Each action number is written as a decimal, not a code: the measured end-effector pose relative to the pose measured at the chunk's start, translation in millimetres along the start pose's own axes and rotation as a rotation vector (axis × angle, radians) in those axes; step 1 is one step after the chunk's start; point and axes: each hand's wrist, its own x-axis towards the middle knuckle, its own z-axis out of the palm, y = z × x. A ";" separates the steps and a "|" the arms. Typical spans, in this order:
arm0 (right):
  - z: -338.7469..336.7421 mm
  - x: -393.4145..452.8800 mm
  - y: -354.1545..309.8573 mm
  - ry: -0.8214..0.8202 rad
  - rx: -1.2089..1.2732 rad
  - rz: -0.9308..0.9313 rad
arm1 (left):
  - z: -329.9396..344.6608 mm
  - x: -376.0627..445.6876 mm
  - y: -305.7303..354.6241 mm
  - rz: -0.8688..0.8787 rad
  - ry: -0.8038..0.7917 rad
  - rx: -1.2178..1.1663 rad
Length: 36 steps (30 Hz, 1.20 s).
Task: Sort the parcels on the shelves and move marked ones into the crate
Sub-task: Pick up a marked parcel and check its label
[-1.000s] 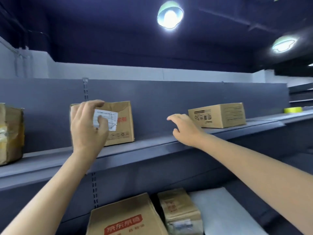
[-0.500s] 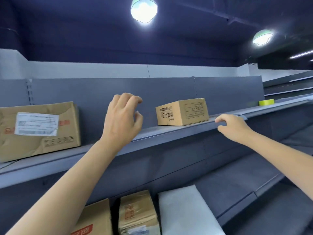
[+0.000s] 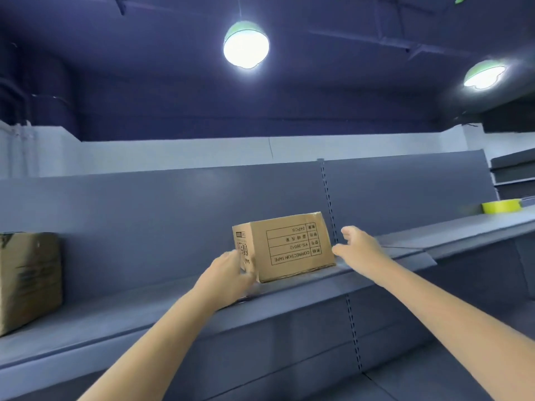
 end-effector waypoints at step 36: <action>-53.1 -162.3 -153.6 -0.378 0.726 -0.281 | -203.8 -149.1 21.8 0.497 0.250 -0.183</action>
